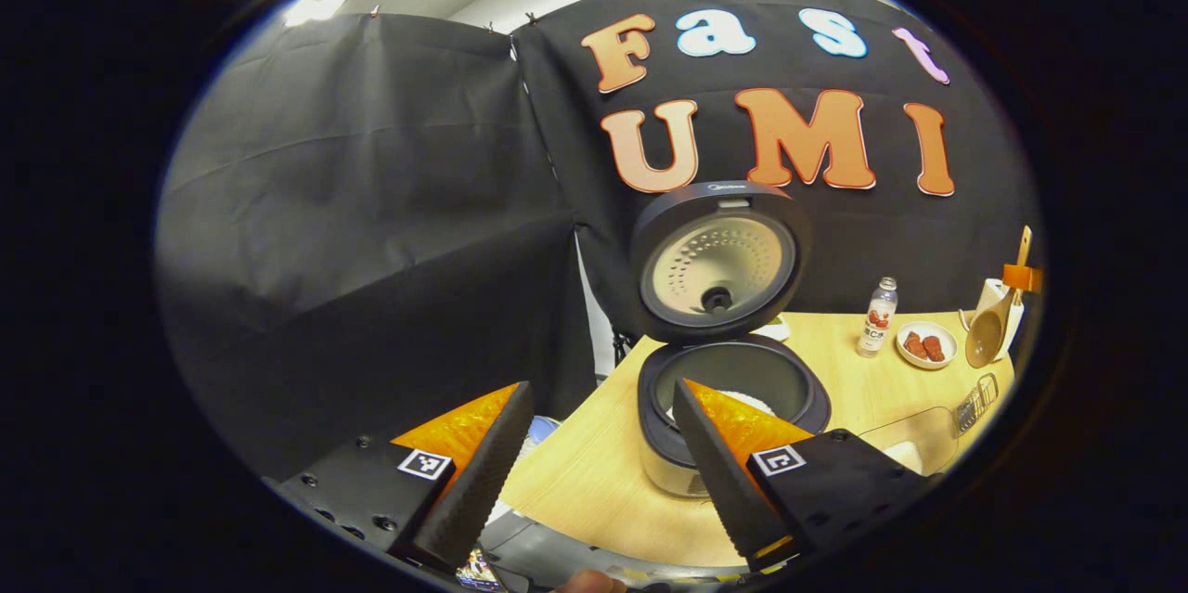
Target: Close the left gripper, press the button to open the rice cooker; take a wooden spoon from the chopstick holder with the right hand, scoop a spoonful of rice and pour it into the rice cooker, then put the wooden spoon back into the chopstick holder.
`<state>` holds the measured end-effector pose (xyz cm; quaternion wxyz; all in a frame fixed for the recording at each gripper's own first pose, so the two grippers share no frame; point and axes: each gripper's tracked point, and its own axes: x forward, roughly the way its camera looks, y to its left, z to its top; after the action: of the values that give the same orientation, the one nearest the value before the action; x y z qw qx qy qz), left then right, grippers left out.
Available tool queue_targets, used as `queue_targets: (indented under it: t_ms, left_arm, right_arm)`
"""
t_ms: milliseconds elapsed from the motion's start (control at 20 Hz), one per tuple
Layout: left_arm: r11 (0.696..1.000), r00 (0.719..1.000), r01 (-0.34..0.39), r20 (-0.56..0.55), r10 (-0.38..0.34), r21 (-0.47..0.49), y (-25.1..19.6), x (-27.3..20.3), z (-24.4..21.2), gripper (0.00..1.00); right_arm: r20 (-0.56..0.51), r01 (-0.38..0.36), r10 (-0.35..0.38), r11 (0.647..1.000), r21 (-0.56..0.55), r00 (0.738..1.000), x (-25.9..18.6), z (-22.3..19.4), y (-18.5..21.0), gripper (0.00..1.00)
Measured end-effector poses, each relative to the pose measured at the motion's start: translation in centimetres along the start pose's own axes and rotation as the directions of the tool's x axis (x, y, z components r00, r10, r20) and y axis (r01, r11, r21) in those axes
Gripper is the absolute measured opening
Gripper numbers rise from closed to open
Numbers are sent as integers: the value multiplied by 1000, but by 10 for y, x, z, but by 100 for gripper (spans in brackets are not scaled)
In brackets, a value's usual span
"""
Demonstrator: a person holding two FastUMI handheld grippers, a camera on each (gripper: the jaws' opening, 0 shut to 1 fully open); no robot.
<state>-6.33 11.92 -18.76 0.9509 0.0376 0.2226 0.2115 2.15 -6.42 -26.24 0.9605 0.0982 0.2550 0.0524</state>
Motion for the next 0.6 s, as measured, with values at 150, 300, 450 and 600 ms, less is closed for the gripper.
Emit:
queue_targets:
  t_ms: [150,300,450,600]
  left_arm:
    - [999,999,33,-13,-32,13,-22,-4,-3,100]
    - [999,999,53,-13,-53,12,-38,-12,2,100]
    - [999,999,52,-7,-52,10,-48,-19,8,100]
    - [999,999,38,10,-38,21,-50,-30,16,100]
  right_arm:
    - [-16,96,-96,995,16,995,-7,-11,-49,6]
    - [-42,149,-148,988,34,988,-9,-26,-85,7]
    - [-74,189,-186,981,32,980,-3,-44,-113,7]
    - [-84,228,-223,973,47,971,7,-55,-135,11]
